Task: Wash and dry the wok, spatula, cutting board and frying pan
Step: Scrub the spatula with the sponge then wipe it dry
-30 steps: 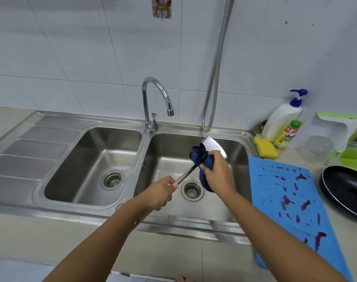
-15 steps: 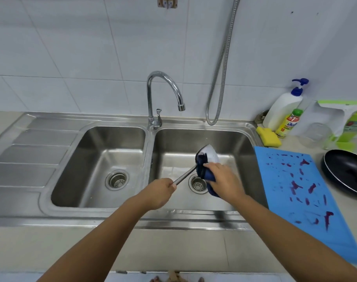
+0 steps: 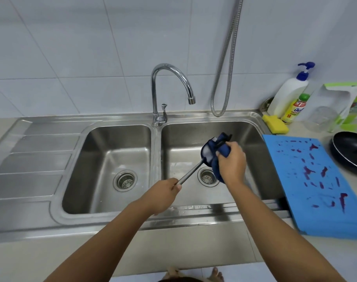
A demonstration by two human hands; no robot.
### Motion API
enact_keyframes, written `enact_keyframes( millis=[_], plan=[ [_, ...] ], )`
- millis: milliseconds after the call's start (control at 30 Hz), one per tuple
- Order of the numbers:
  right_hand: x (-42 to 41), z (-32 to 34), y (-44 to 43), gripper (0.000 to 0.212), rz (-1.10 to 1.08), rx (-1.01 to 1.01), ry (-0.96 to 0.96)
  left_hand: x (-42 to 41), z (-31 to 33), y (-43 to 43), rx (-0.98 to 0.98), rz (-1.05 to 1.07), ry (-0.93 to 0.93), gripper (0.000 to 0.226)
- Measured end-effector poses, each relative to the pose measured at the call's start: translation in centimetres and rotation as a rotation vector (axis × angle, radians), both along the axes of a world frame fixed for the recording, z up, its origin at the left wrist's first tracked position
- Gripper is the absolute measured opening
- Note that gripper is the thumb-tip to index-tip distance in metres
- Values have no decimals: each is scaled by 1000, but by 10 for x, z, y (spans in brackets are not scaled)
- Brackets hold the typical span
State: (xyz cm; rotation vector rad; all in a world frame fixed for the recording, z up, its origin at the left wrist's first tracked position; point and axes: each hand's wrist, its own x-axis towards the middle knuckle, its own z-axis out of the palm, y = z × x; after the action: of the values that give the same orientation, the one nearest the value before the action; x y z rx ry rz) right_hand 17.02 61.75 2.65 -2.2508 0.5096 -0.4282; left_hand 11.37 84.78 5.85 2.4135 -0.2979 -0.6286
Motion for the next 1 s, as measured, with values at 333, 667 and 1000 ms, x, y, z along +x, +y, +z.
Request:
enact_keyframes(
  millis=[333,667,1000],
  plan=[
    [17,6,-8,25,-41,-99,-12,18,0,9,94,-115,-48,34],
    [-16,-28,9,48,200,-316,-1,20,-6,5,-80,-29,84,32],
    [-25,-16,13,40,136,-202,-57,22,5,-9,-295,122,276,32]
  ],
)
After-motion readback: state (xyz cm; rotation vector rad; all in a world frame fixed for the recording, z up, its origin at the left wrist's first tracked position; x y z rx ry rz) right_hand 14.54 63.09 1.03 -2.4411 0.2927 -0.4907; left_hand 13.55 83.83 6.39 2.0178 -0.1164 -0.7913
